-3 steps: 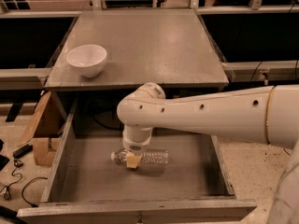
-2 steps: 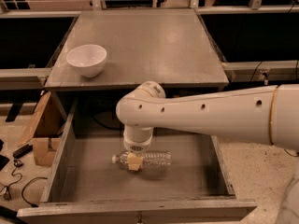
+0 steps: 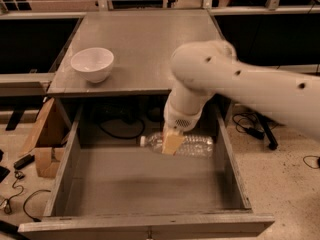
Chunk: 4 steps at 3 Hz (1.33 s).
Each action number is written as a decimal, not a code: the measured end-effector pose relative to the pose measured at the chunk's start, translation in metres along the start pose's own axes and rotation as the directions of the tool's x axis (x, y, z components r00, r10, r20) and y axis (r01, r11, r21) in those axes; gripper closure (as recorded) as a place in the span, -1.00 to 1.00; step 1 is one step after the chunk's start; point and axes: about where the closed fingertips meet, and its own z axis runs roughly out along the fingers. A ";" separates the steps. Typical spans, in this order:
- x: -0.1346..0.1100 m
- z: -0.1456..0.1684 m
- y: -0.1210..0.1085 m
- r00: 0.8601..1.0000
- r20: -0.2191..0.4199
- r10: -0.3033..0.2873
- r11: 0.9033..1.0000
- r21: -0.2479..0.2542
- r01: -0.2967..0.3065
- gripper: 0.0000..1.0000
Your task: Pick water bottle from top drawer and place on counter
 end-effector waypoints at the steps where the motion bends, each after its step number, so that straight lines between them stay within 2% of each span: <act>1: 0.039 -0.065 -0.012 0.991 0.128 0.030 0.999 -0.032 -0.026 1.00; 2: 0.071 -0.121 -0.028 0.955 0.292 0.059 0.998 -0.036 -0.051 1.00; 3: 0.089 -0.181 -0.059 0.870 0.473 0.142 0.986 0.006 -0.165 1.00; 4: 0.096 -0.261 -0.100 0.728 0.656 0.199 0.939 0.085 -0.334 1.00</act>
Offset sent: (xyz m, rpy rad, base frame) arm 0.0842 -0.1604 0.2724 0.6151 -0.2041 -0.0852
